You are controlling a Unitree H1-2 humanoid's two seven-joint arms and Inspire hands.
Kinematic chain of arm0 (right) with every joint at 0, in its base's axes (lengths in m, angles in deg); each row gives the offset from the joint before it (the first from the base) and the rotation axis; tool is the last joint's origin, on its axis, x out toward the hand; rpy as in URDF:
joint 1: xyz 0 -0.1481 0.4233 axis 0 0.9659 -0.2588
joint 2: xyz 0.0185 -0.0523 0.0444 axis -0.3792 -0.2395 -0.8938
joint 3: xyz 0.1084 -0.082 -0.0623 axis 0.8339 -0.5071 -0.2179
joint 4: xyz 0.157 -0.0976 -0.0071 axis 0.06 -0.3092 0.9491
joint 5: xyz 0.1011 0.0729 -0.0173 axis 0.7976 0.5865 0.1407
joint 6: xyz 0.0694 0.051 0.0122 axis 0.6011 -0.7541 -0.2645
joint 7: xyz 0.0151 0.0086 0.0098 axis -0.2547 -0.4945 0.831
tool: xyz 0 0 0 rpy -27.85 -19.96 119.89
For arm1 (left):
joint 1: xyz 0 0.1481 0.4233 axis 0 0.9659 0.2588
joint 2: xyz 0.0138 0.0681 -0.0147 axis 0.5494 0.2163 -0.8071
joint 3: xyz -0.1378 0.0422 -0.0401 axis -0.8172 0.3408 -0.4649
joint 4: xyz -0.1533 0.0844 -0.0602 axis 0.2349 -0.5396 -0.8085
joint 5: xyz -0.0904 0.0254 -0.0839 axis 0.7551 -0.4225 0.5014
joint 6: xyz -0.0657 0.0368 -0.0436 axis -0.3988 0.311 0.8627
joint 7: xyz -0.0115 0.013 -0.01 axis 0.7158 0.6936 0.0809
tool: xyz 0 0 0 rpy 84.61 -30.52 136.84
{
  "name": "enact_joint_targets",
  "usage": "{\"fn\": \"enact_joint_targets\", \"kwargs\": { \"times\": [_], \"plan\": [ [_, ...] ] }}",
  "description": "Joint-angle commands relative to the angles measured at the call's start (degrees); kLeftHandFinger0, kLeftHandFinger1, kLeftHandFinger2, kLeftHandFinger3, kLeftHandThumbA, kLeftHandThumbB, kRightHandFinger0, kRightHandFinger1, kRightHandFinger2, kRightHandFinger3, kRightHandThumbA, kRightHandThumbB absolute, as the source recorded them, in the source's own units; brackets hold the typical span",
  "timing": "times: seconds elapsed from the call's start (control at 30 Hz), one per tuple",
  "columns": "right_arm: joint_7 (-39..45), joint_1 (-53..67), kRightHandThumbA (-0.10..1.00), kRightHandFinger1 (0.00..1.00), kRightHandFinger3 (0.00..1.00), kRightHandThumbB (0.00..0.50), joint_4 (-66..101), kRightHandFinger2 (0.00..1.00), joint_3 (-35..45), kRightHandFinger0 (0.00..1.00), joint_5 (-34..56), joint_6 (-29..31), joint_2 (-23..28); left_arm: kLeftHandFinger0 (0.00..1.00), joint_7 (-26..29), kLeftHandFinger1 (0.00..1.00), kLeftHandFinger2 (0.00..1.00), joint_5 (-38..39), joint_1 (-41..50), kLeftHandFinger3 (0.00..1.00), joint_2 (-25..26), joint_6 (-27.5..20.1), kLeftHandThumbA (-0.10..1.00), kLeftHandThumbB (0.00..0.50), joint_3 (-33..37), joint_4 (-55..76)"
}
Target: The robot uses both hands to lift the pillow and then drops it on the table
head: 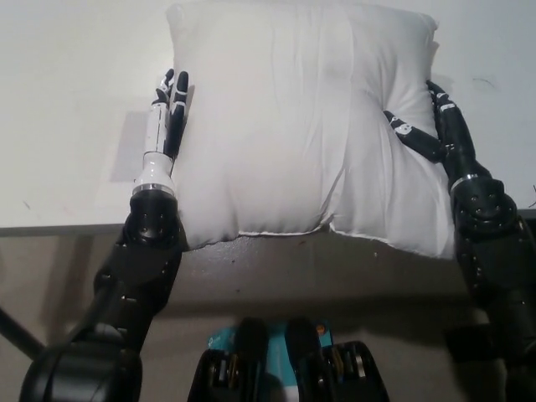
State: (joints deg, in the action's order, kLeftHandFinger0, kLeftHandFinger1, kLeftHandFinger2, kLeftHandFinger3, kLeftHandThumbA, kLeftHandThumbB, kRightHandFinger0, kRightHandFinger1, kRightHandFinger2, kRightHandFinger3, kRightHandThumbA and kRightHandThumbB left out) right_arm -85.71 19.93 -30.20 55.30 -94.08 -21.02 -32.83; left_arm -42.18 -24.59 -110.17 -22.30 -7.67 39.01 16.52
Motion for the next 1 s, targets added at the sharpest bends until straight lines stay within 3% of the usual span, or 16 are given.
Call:
{"fn": "enact_joint_targets", "kwargs": {
  "times": [0.0,0.2,0.23,0.33,0.43,0.53,0.67,0.73,0.8,0.83,0.97],
  "plan": [
    [-0.12,-2.98,1.0,1.0,1.0,0.241,-1.32,1.0,0.31,1.0,1.51,2.48,-1.5,1.0,0.73,1.0,1.0,0.08,-2.64,1.0,-0.94,-2.52,1.0,0.074,0.97,-0.01],
    [0.06,-3.99,1.0,1.0,1.0,0.274,-2.2,1.0,0.78,1.0,2.59,2.25,-3.04,1.0,-0.51,1.0,1.0,1.32,-2.71,1.0,-2.43,-2.48,1.0,0.07,0.57,0.36],
    [0.59,-4.12,1.0,1.0,1.0,0.254,-2.09,1.0,1.01,1.0,3.17,2.42,-3.34,1.0,-0.72,1.0,1.0,1.51,-2.75,1.0,-2.7,-2.49,1.0,0.068,0.54,0.4],
    [2.15,-5.27,1.0,1.0,1.0,0.293,-1.12,1.0,2.76,1.0,6.53,1.08,-5.49,1.0,0.28,1.0,1.0,1.51,-3.97,1.0,-4.8,-1.95,1.0,0.108,0.82,-0.64],
    [1.95,-5.26,1.0,1.0,1.0,0.313,0.75,1.0,3.0,1.0,6.89,0.09,-7.08,1.0,-0.14,1.0,1.0,1.98,-4.47,1.0,-7.14,-1.88,1.0,0.077,1.03,-1.0],
    [1.72,-5.39,1.0,1.0,1.0,0.311,1.65,1.0,3.71,1.0,8.05,-0.12,-8.52,1.0,-1.89,1.0,1.0,3.57,-4.7,1.0,-9.11,-1.6,1.0,0.091,0.6,-0.52],
    [1.63,-5.89,1.0,1.0,1.0,0.358,1.09,1.0,3.87,1.0,8.12,0.26,-9.55,1.0,-2.95,1.0,1.0,6.51,-5.53,1.0,-11.77,-1.22,1.0,0.112,-1.02,-1.24],
    [1.66,-5.63,1.0,1.0,1.0,0.354,2.26,1.0,4.1,1.0,8.71,-0.31,-10.17,1.0,-2.17,1.0,1.0,6.78,-5.78,1.0,-12.91,-1.12,1.0,0.089,-1.09,-1.57],
    [1.86,-5.58,1.0,1.0,1.0,0.355,2.39,1.0,4.14,1.0,9.09,-0.4,-10.4,1.0,-2.21,1.0,1.0,7.08,-5.98,1.0,-13.45,-1.78,1.0,0.099,-1.06,-2.29],
    [1.9,-5.54,1.0,1.0,1.0,0.333,2.47,1.0,4.03,1.0,9.1,-0.34,-10.53,1.0,-1.99,1.0,1.0,7.08,-6.31,1.0,-13.99,-2.21,1.0,0.083,-0.98,-3.06],
    [1.71,-5.6,1.0,1.0,1.0,0.326,1.8,1.0,3.62,1.0,9.02,0.13,-10.31,1.0,-1.68,1.0,1.0,7.49,-7.22,1.0,-14.78,-2.52,1.0,0.102,-0.9,-4.17]
  ]
}}
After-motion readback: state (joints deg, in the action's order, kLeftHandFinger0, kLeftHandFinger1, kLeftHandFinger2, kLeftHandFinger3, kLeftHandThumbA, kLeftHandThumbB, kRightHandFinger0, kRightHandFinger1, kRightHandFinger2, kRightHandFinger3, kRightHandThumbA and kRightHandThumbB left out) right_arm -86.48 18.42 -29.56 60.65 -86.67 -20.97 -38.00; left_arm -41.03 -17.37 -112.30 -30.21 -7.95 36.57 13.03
